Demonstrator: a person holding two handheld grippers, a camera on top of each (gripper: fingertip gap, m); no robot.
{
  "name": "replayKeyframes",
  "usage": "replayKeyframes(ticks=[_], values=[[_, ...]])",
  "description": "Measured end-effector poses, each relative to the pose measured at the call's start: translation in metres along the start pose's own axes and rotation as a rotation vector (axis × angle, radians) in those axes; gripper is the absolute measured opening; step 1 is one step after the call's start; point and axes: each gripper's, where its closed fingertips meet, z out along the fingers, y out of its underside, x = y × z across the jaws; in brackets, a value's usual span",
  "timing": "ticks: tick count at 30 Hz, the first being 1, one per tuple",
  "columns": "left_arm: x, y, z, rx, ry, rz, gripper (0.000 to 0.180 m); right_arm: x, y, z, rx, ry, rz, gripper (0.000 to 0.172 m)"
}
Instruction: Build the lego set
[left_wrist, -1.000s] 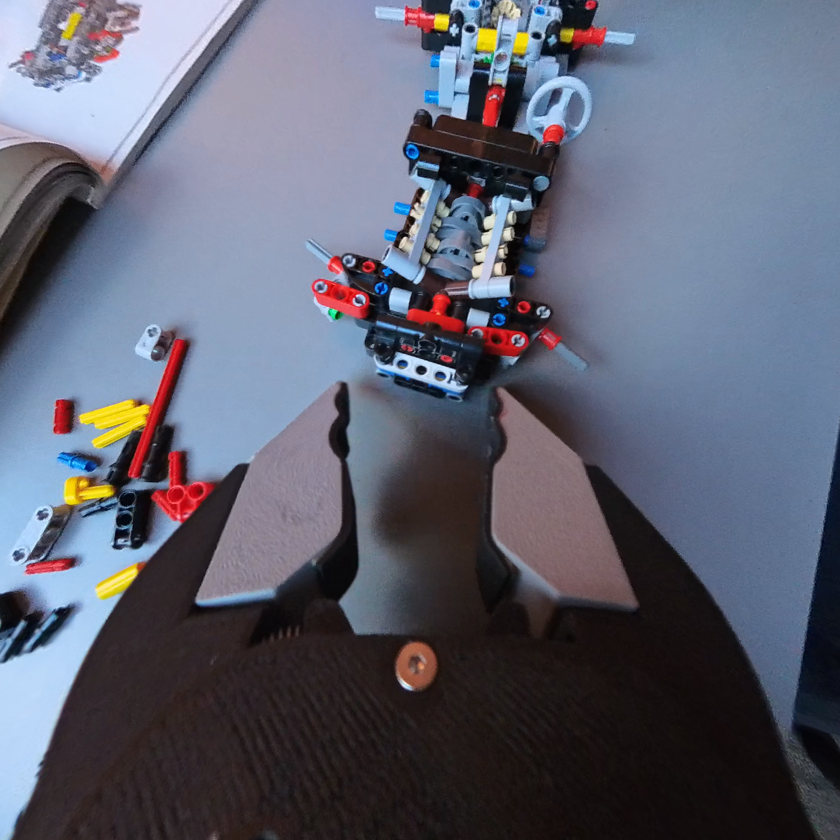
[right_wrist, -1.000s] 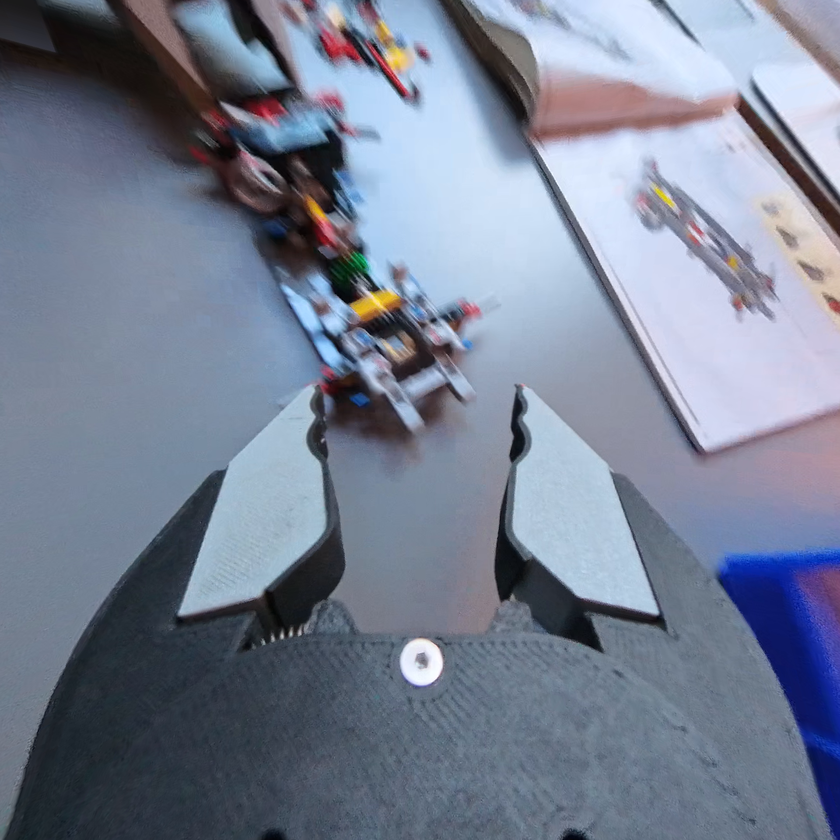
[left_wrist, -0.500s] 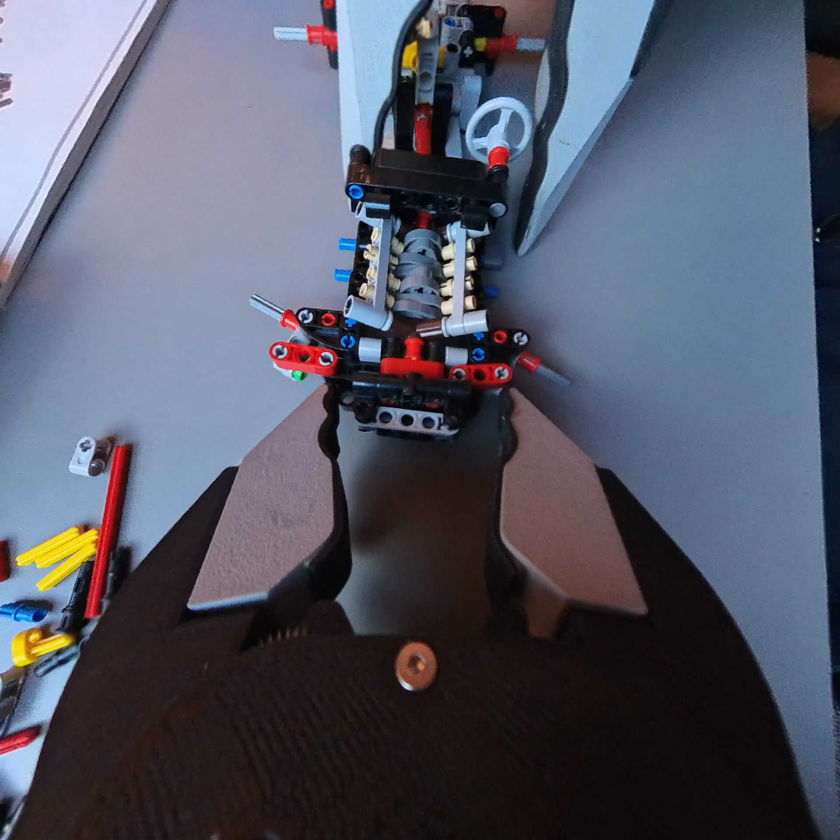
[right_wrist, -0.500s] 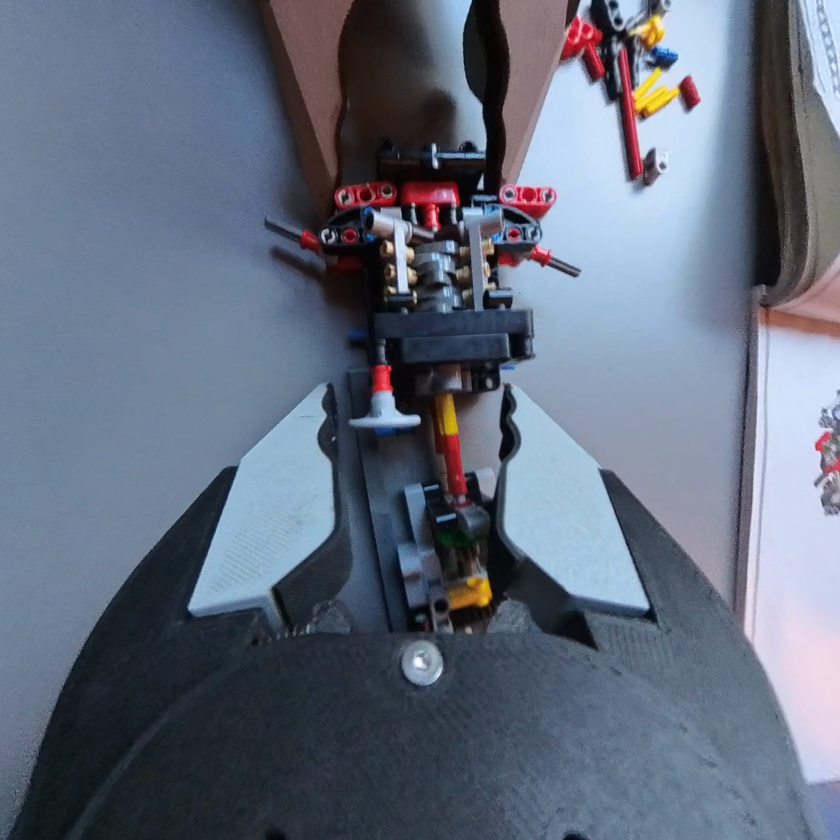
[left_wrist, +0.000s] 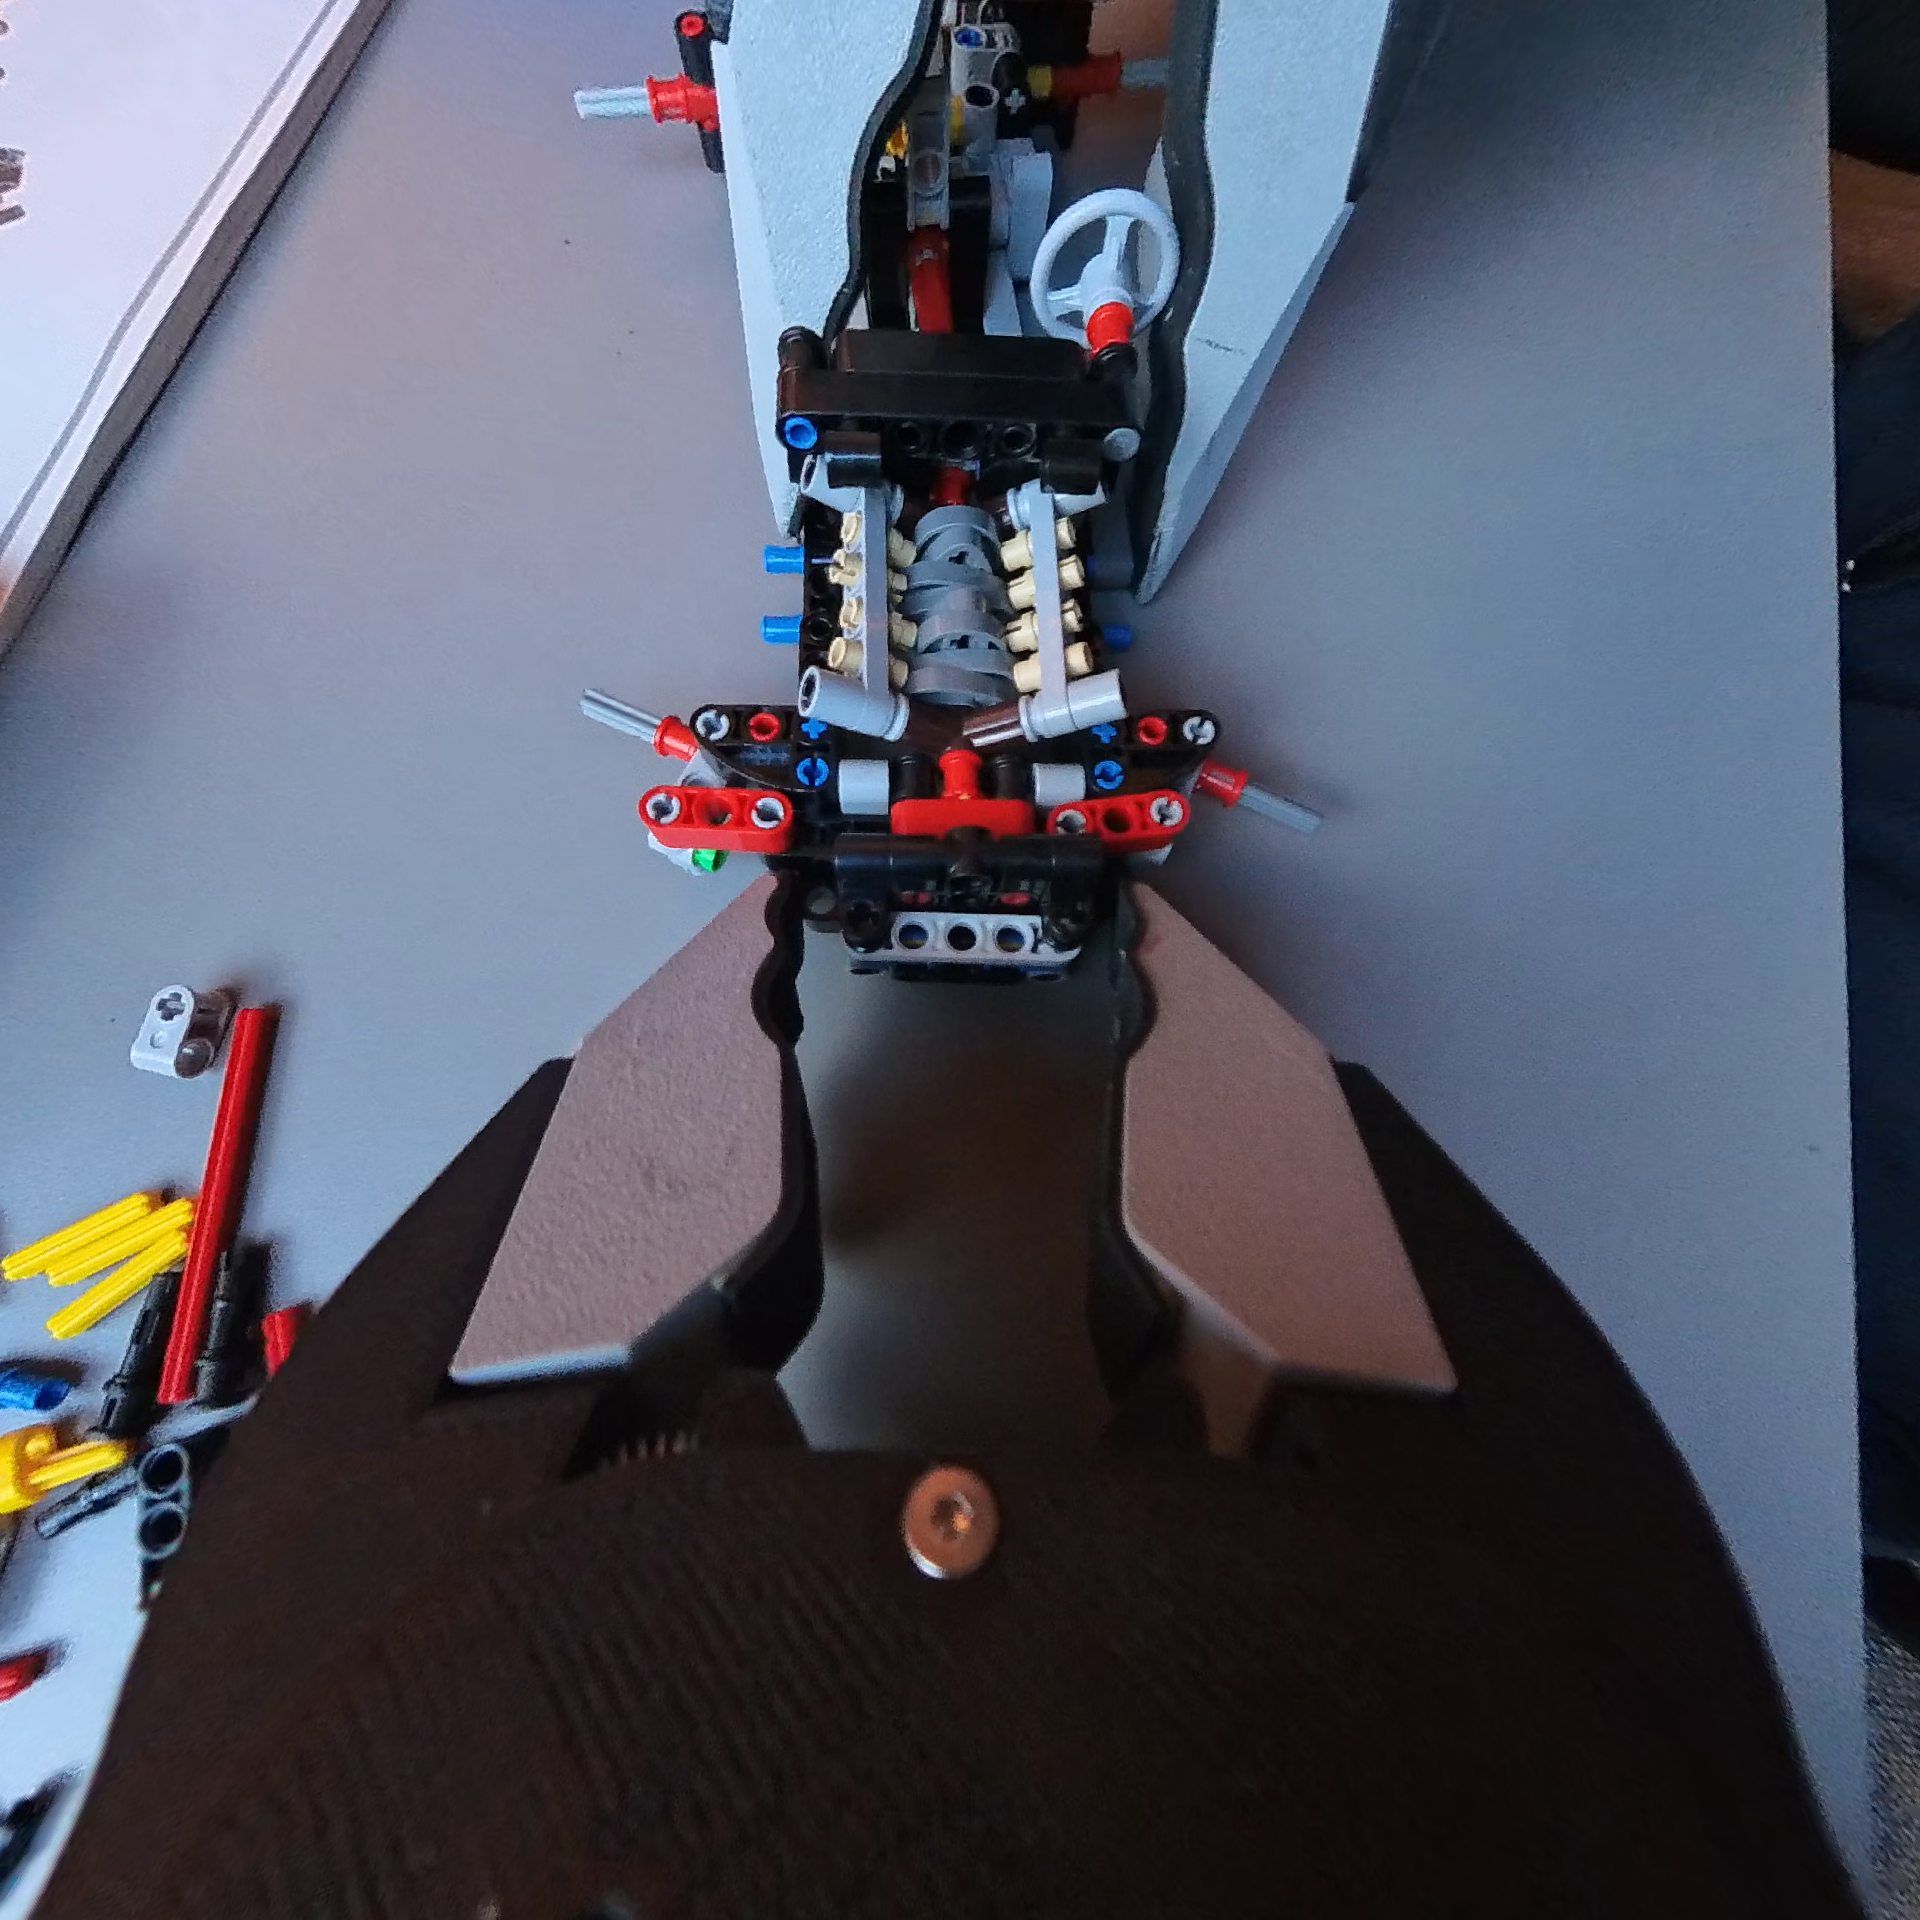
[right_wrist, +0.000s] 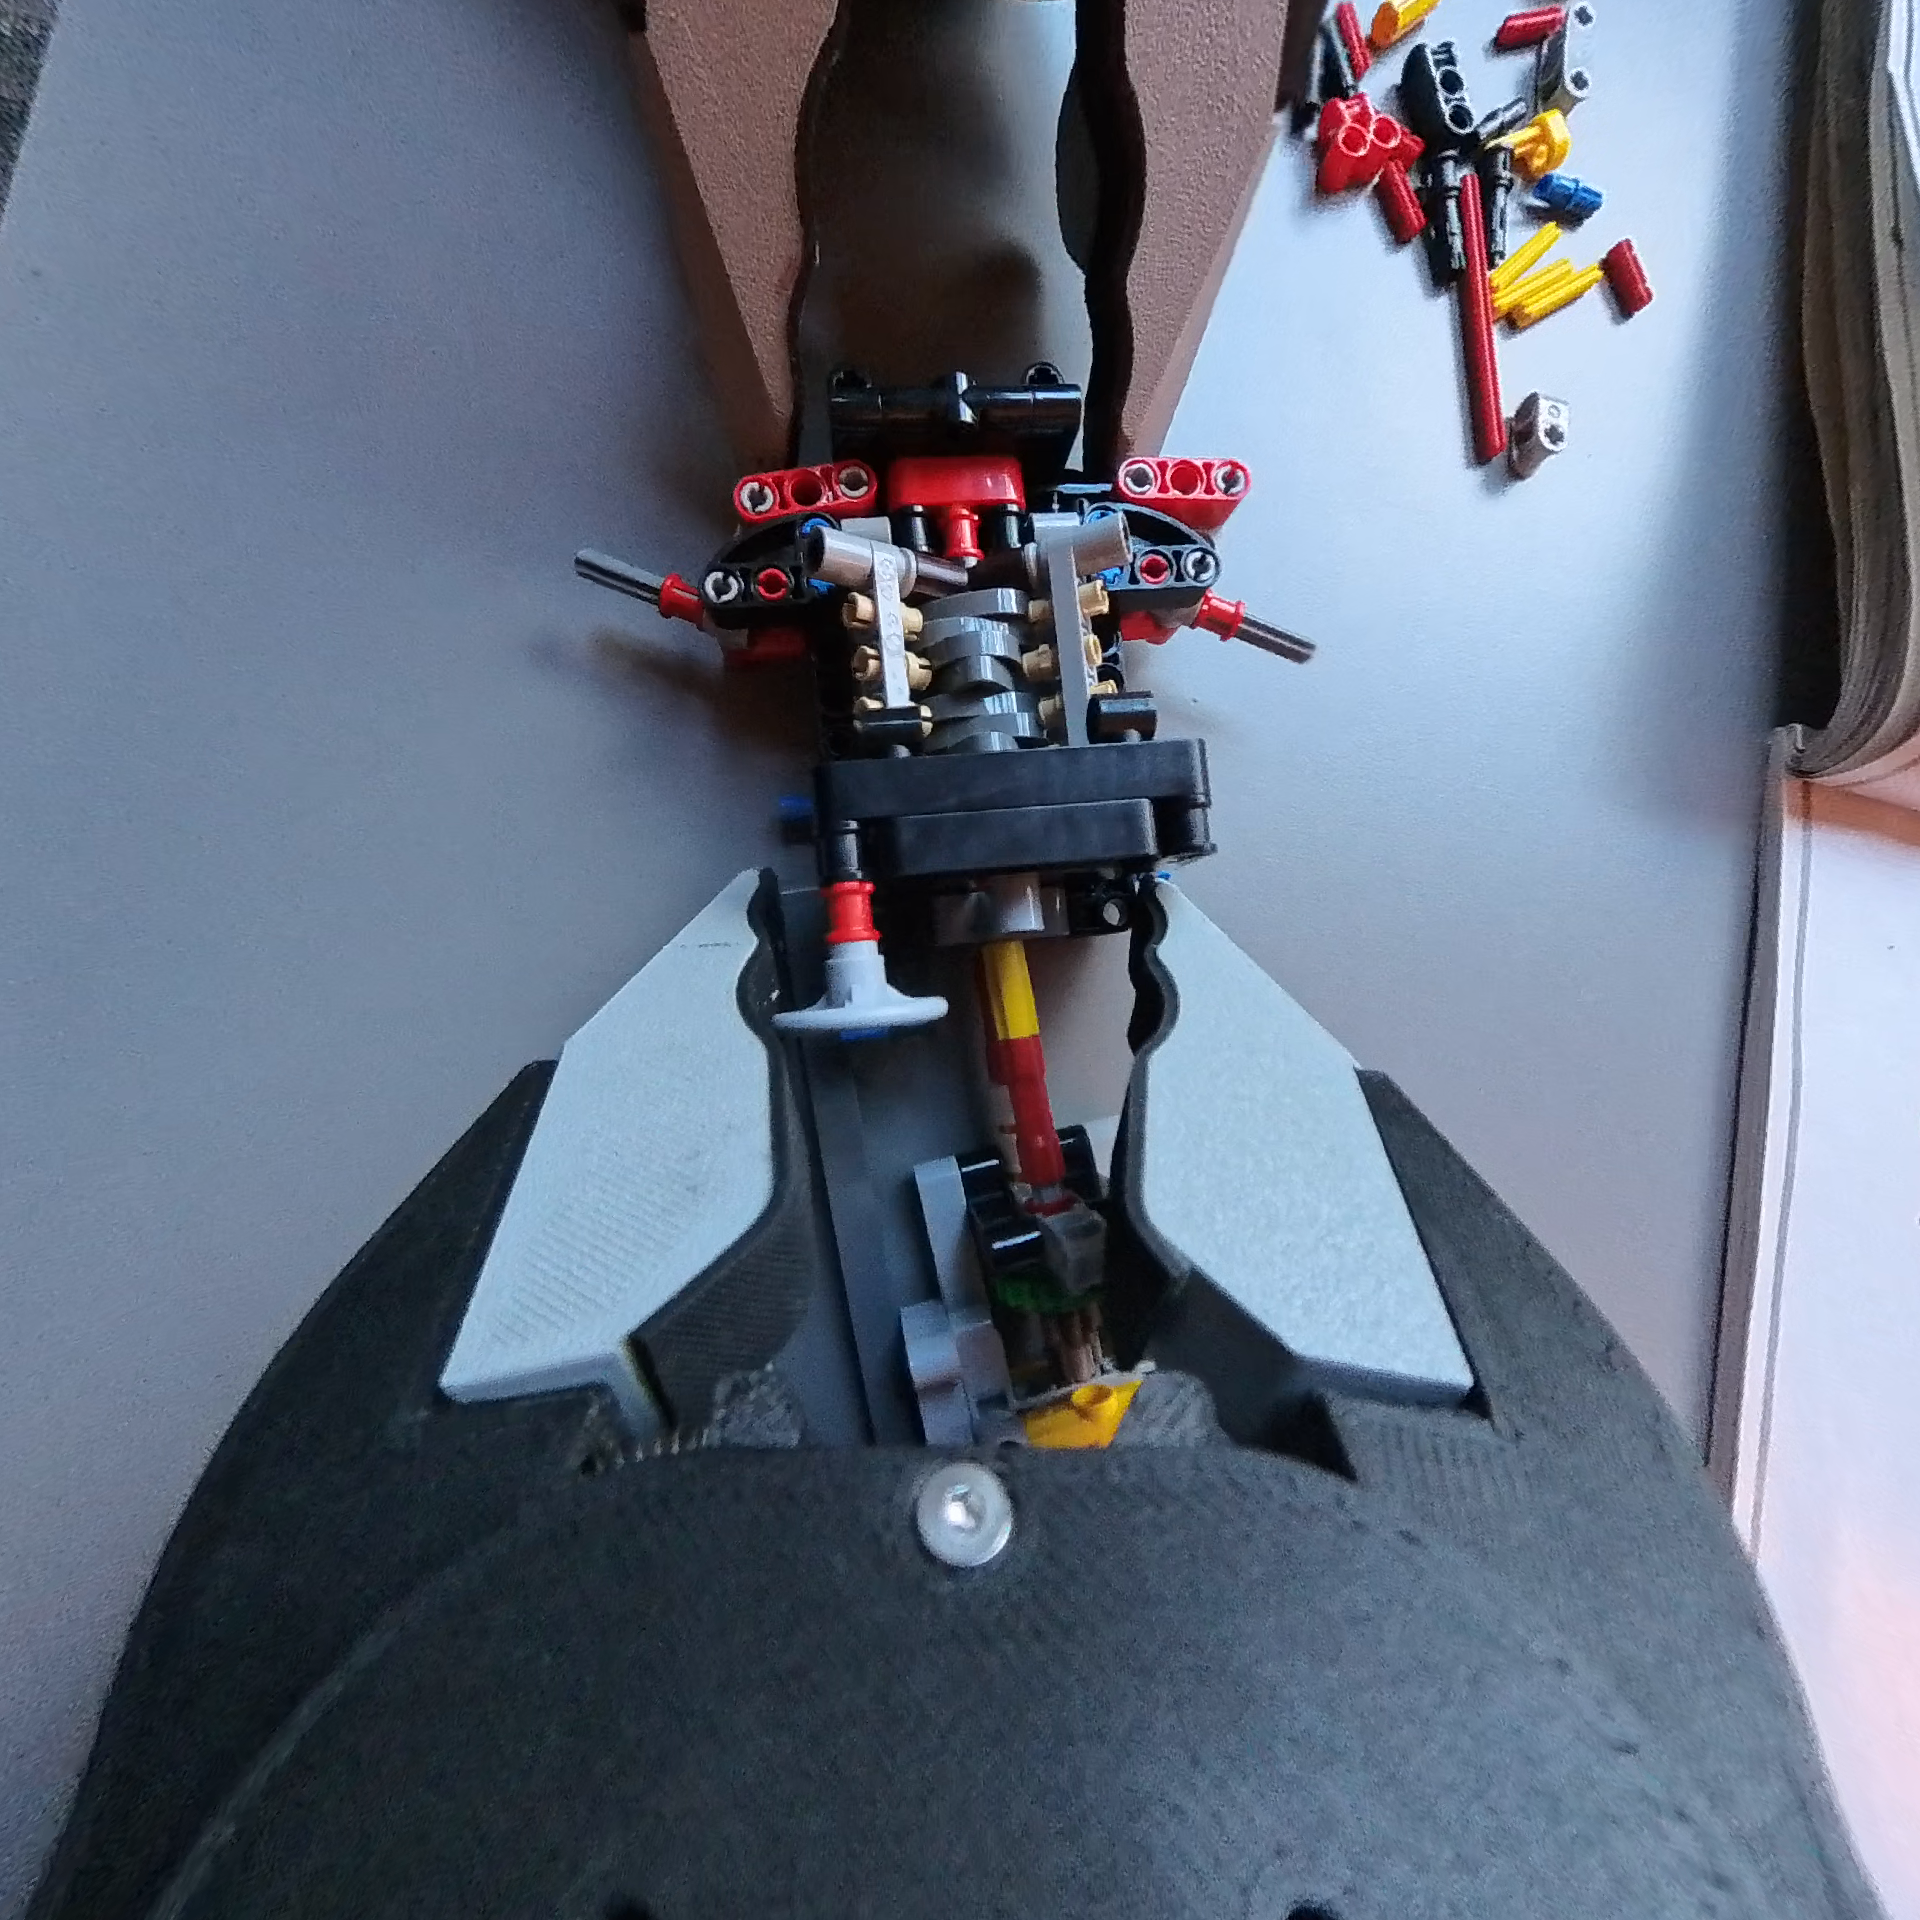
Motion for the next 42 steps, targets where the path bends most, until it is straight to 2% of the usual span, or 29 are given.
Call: replayKeyframes(ticks=[13,17,18,20,22,24,27,29,32,33,37,39,42], values=[[0.008,0.002,-0.002,0.000,-0.158,-0.175,0.058,0.002,-0.002,0.000,-0.027,0.001,-0.061,0.063],[0.008,0.003,-0.002,0.000,-0.179,-0.162,0.058,0.009,-0.003,-0.004,-0.036,0.091,-0.066,0.073],[0.008,0.003,-0.002,0.000,-0.178,-0.158,0.059,0.012,-0.001,-0.009,-0.060,0.142,-0.095,0.083],[0.007,0.004,-0.004,0.000,-0.169,-0.150,0.059,0.015,-0.001,-0.028,-0.053,0.222,-0.127,0.083],[0.003,0.007,-0.008,-0.001,-0.174,-0.139,0.059,0.015,0.004,-0.055,-0.008,0.253,-0.089,0.082],[-0.001,0.009,-0.011,-0.003,-0.189,-0.130,0.060,0.021,0.028,-0.081,-0.001,0.261,0.002,0.085],[-0.006,0.010,-0.012,-0.005,-0.204,-0.117,0.069,0.026,0.069,-0.099,0.052,0.145,0.167,0.093],[-0.010,0.010,-0.012,-0.014,-0.217,-0.125,0.078,0.034,0.085,-0.099,0.101,0.068,0.259,0.092],[-0.008,0.007,-0.008,-0.011,-0.206,-0.133,0.076,0.039,0.090,-0.087,0.144,-0.060,0.317,0.089],[-0.005,0.006,-0.006,-0.008,-0.197,-0.133,0.073,0.040,0.091,-0.082,0.147,-0.089,0.327,0.093],[0.001,0.002,-0.003,0.000,-0.199,-0.179,0.059,0.045,0.097,-0.074,0.115,-0.063,0.313,0.094],[0.002,0.001,-0.001,0.002,-0.221,-0.207,0.058,0.047,0.101,-0.074,0.100,-0.006,0.315,0.088],[0.003,-0.001,0.001,0.002,-0.243,-0.228,0.058,0.048,0.104,-0.073,0.055,0.088,0.355,0.089]])
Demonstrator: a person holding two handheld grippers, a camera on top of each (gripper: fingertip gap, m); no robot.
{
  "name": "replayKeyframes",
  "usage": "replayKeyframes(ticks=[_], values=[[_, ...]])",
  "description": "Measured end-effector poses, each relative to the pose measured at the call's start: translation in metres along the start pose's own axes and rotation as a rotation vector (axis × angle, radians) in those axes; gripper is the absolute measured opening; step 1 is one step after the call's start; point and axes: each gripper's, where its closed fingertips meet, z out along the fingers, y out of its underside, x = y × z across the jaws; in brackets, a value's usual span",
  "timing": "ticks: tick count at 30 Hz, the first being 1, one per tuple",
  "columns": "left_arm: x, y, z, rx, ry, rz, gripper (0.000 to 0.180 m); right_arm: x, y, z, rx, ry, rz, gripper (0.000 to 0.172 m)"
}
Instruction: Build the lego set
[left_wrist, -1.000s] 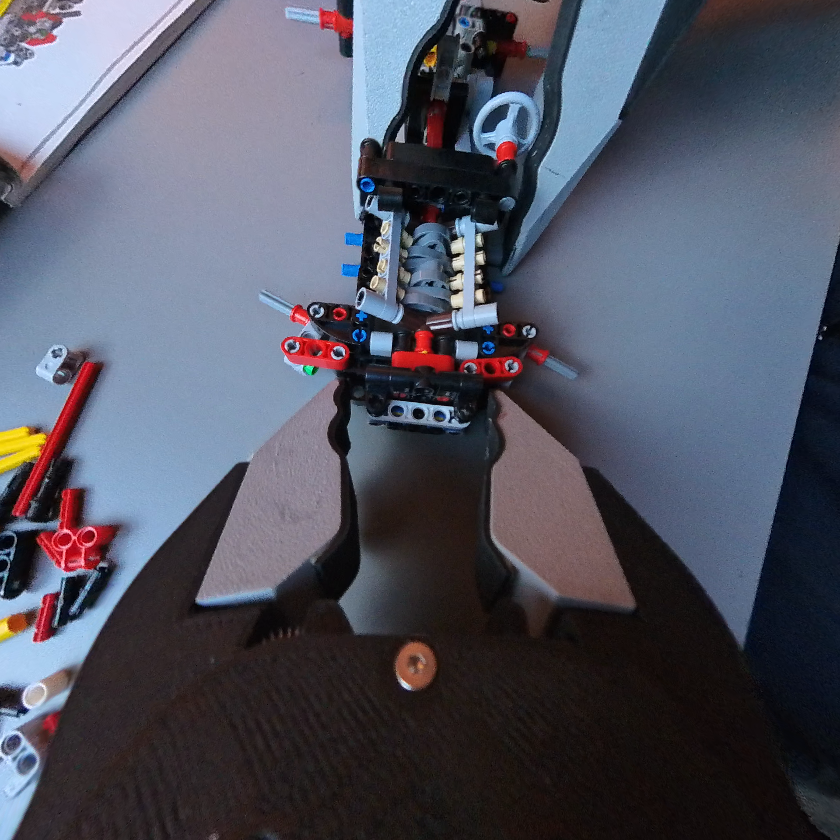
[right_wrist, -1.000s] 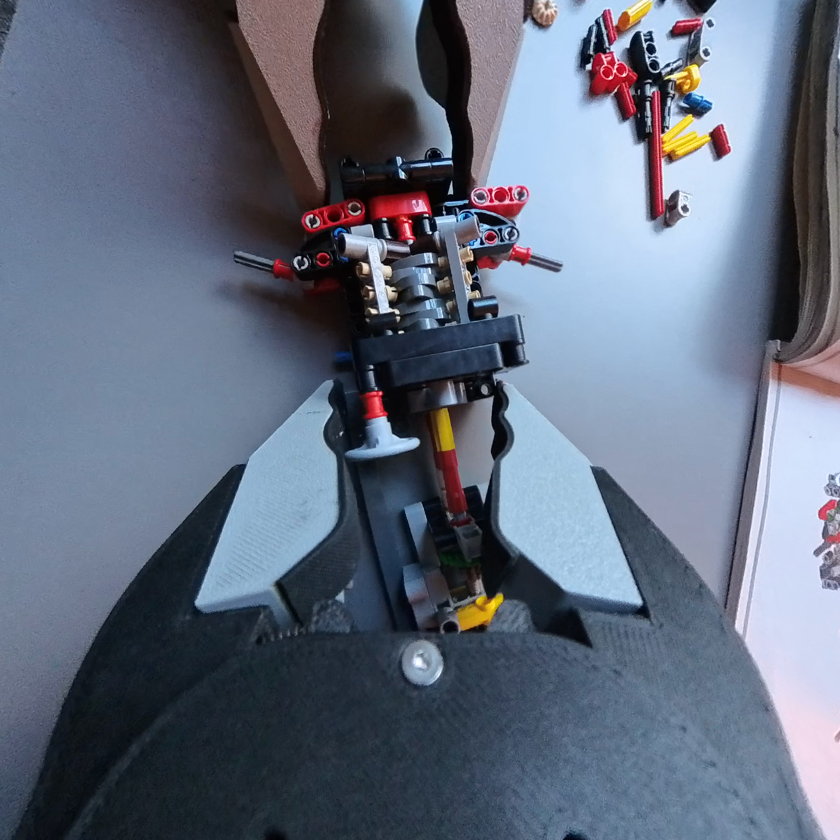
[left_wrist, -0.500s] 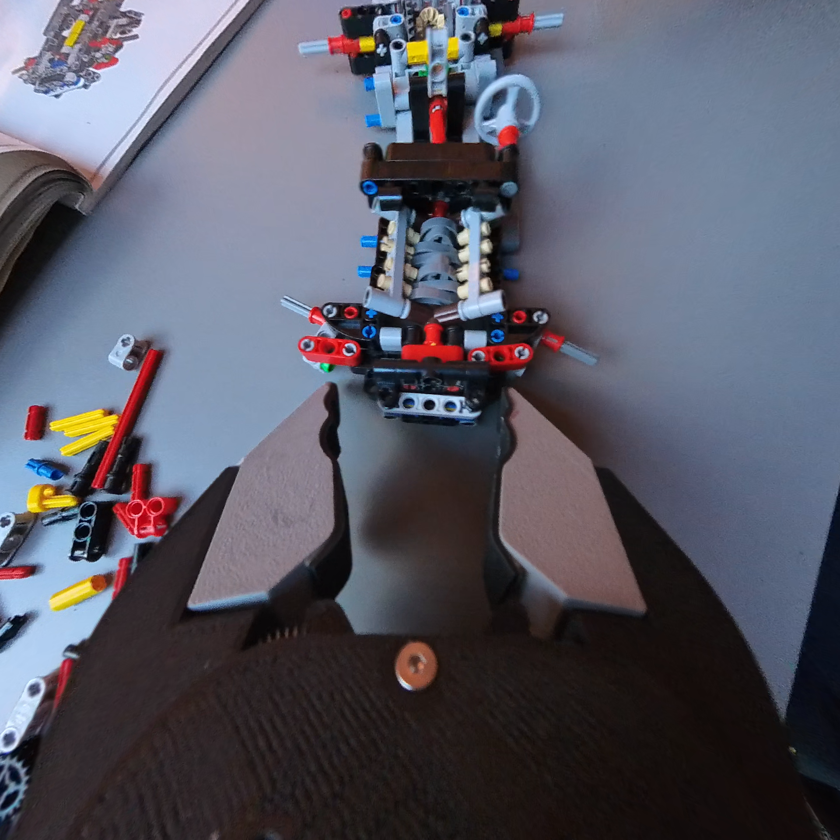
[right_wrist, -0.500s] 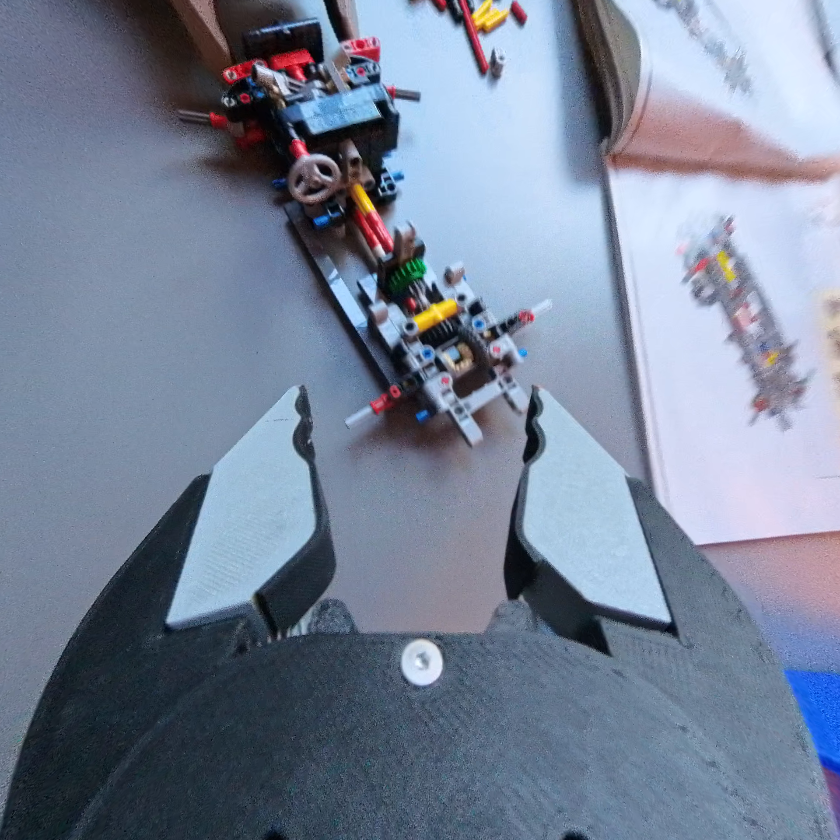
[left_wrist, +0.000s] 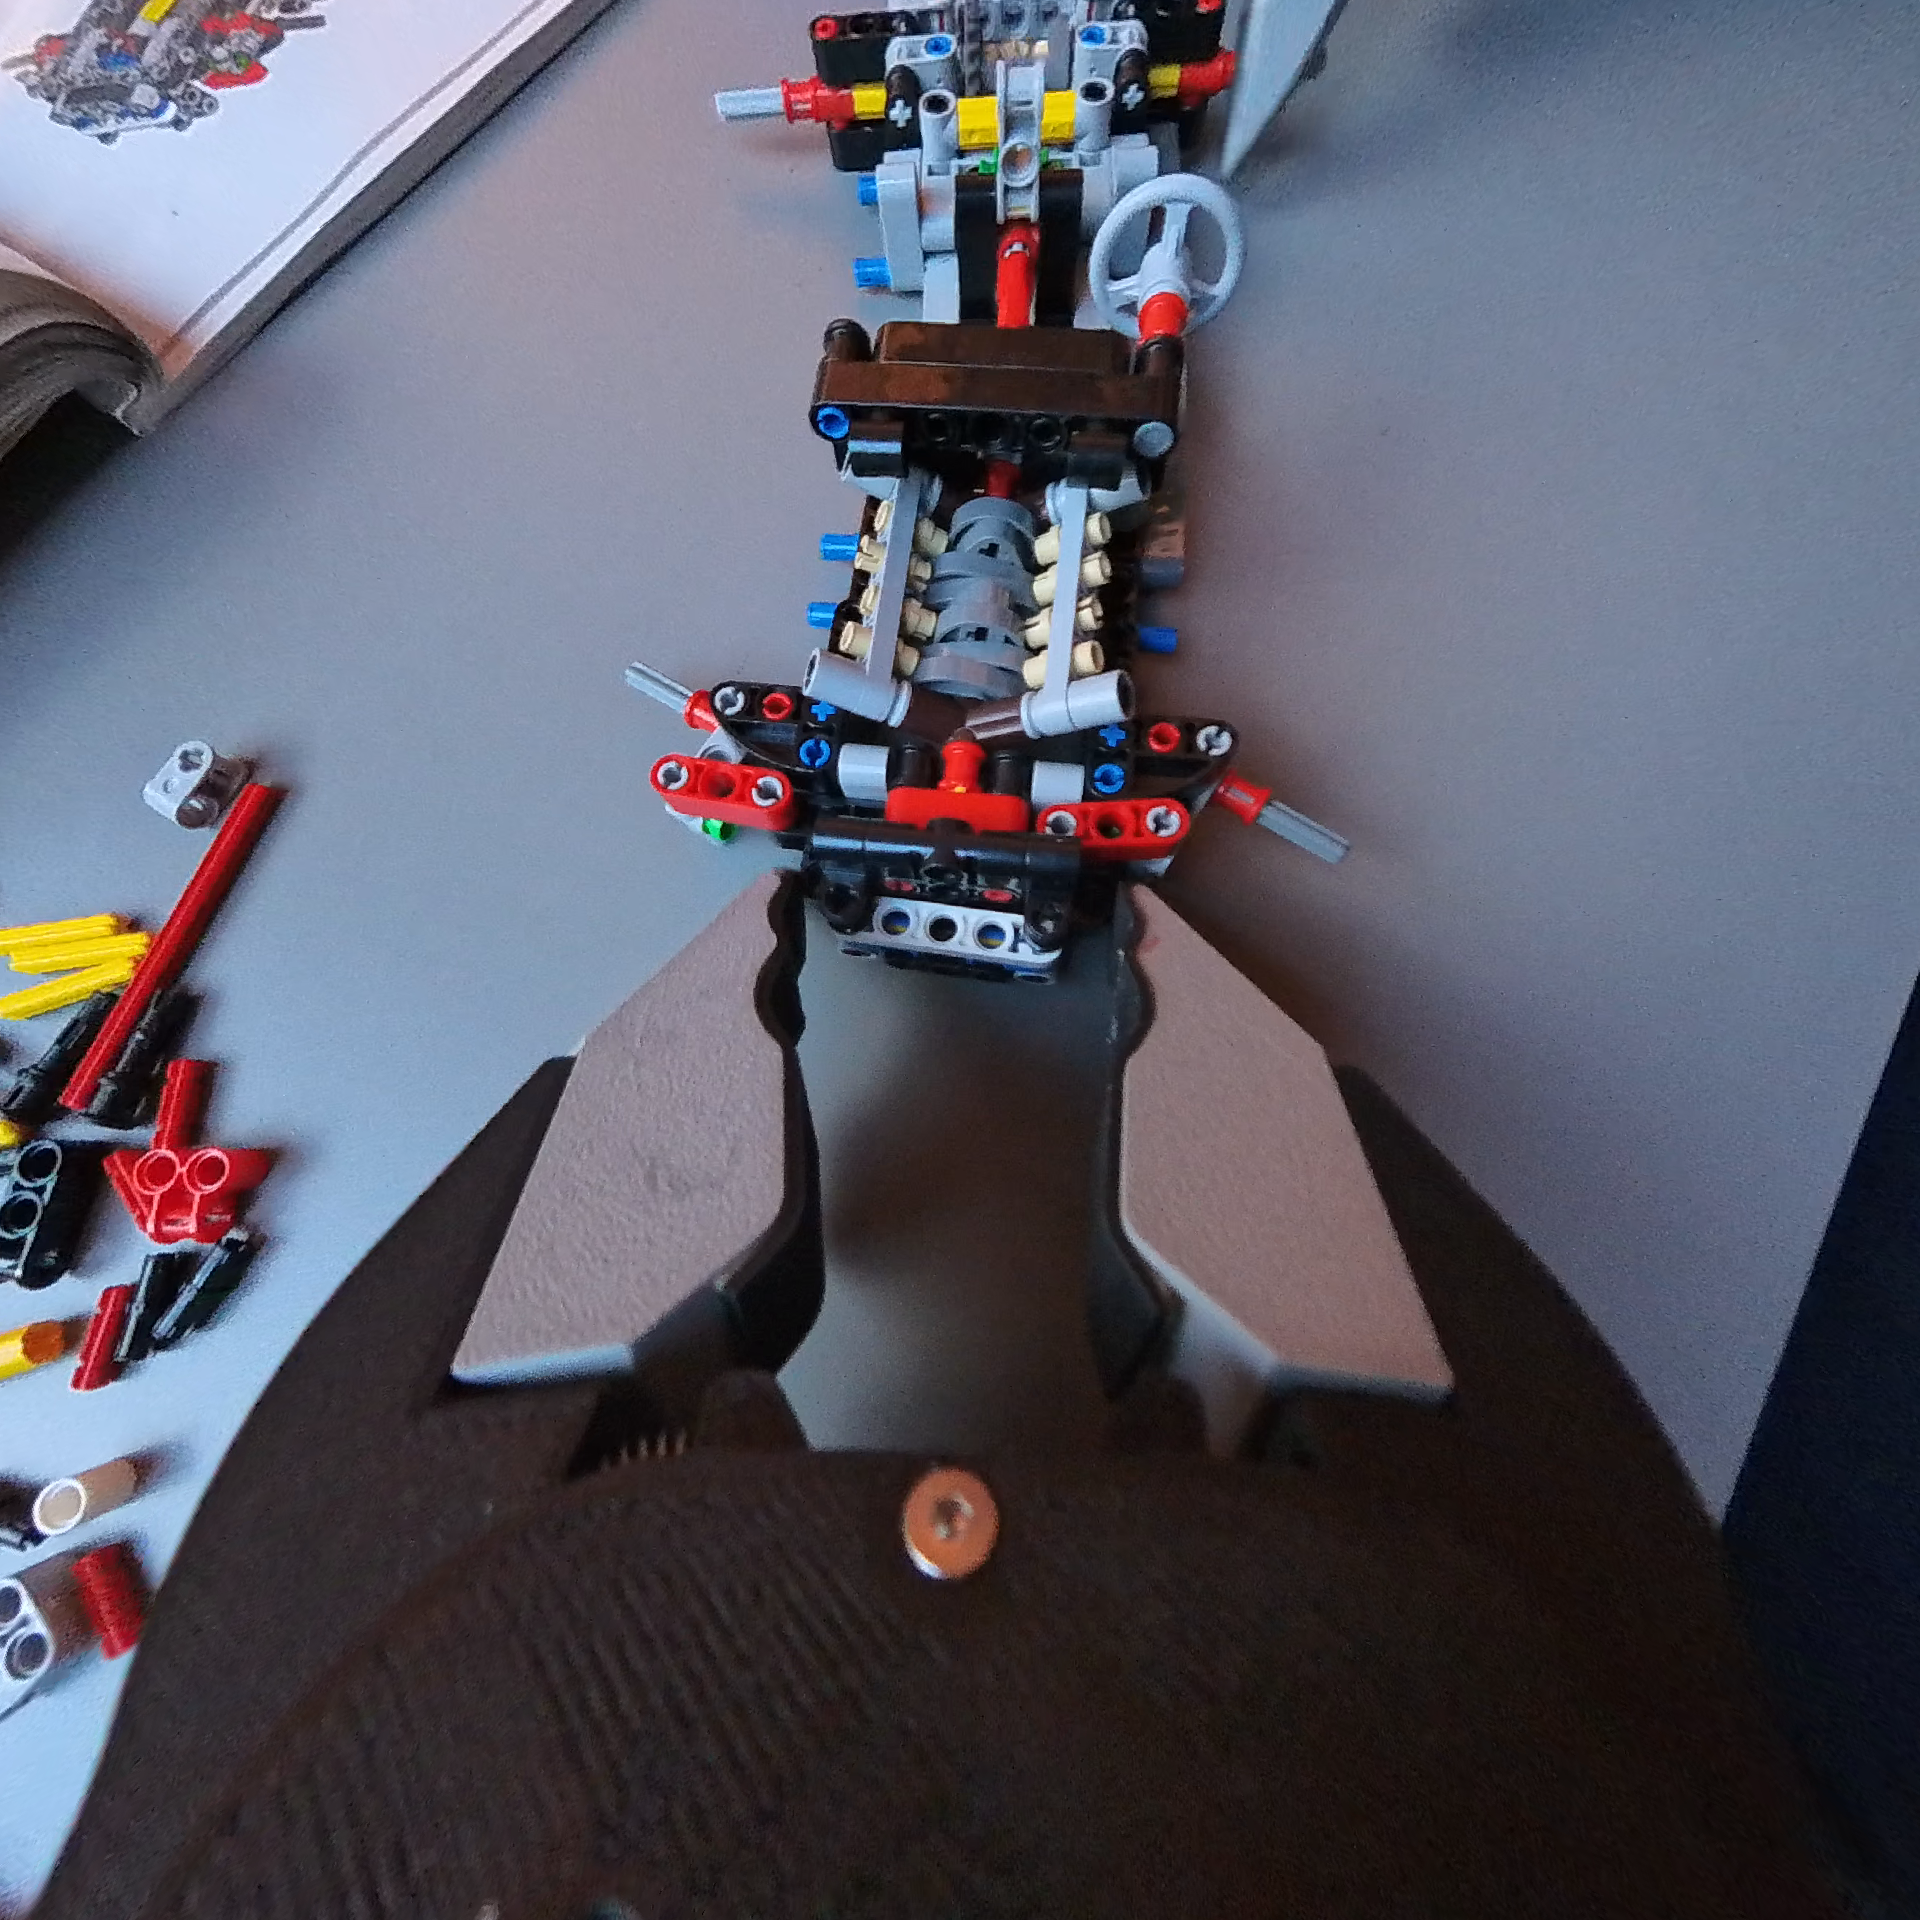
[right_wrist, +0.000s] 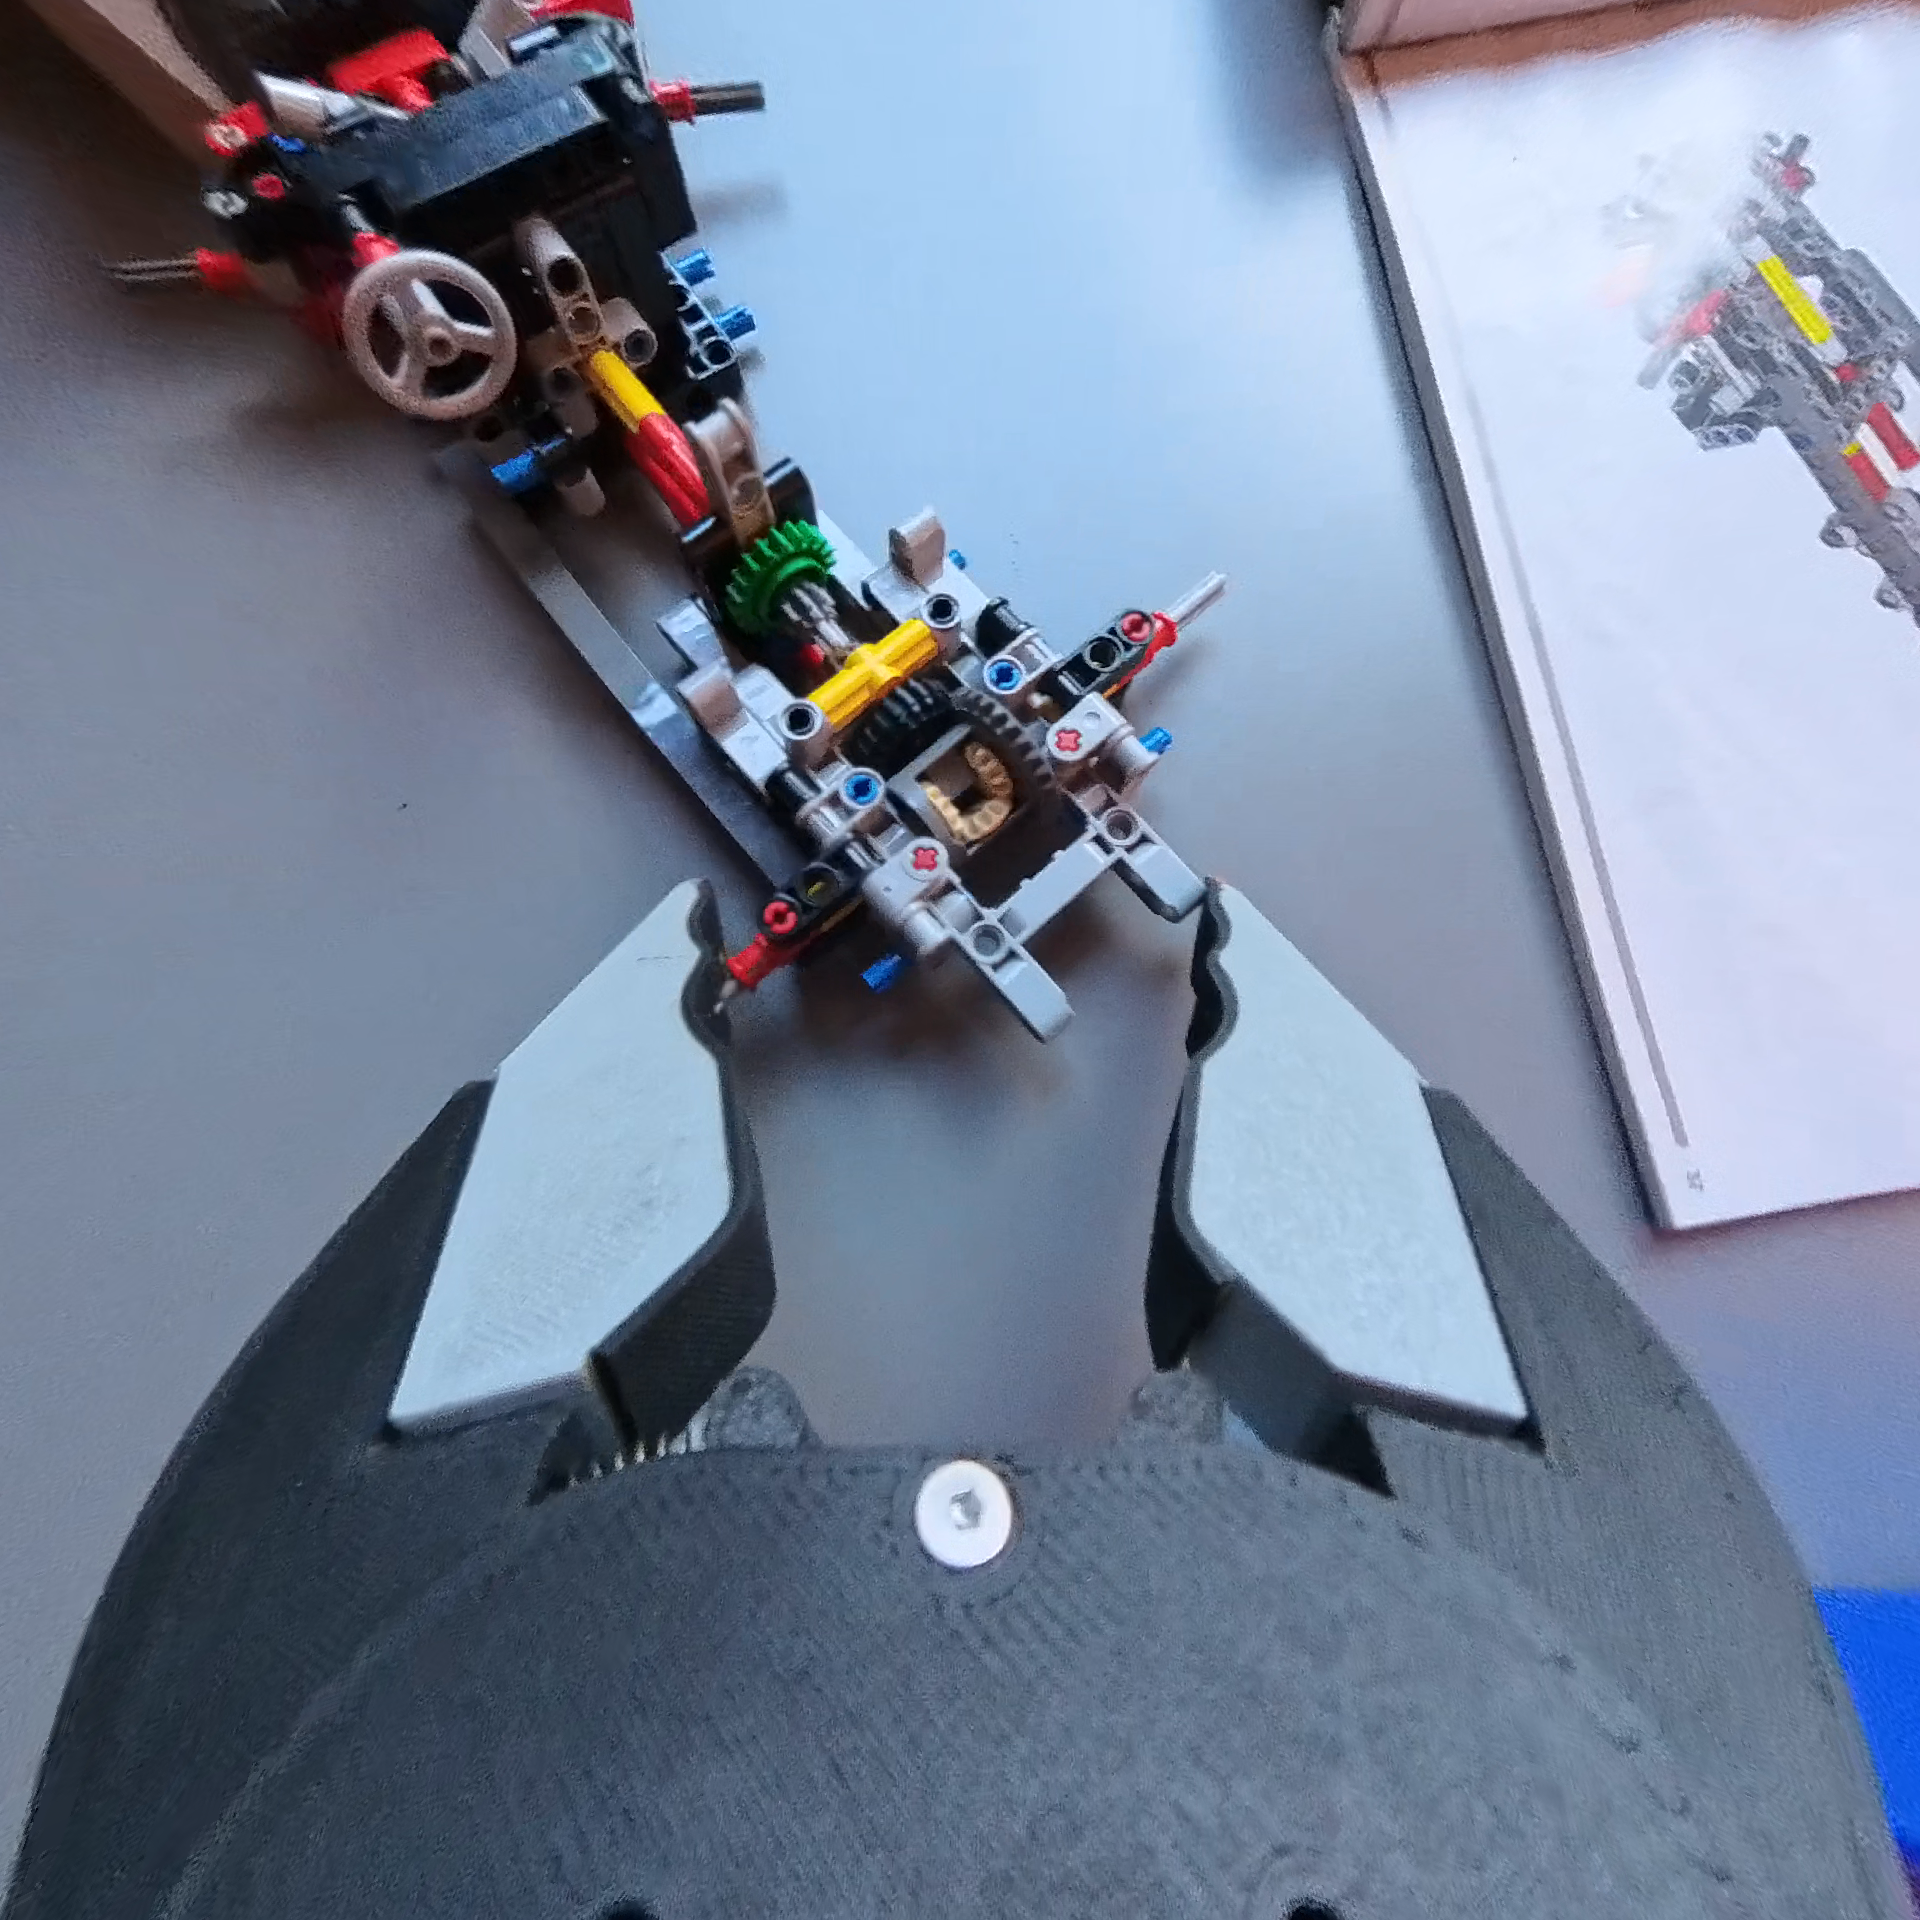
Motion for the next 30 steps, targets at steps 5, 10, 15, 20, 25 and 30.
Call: replayKeyframes(ticks=[5,10,15,20,25,30], values=[[0.002,-0.002,0.002,0.001,-0.012,-0.023,0.056,-0.003,0.008,-0.001,-0.068,0.171,0.032,0.090],[0.001,-0.003,0.003,0.003,-0.039,-0.043,0.051,-0.011,0.009,0.000,-0.023,0.232,0.124,0.106],[0.004,-0.004,0.004,0.003,-0.030,-0.021,0.052,-0.013,0.003,0.007,-0.008,0.307,0.217,0.118],[0.005,-0.004,0.003,0.001,-0.023,-0.004,0.053,-0.011,0.001,0.009,-0.003,0.328,0.248,0.119],[0.004,-0.002,0.002,0.001,-0.052,-0.049,0.051,-0.012,-0.001,0.012,0.003,0.337,0.275,0.119],[0.006,0.001,-0.002,0.003,-0.094,-0.085,0.051,-0.015,-0.006,0.016,0.016,0.354,0.298,0.119]])
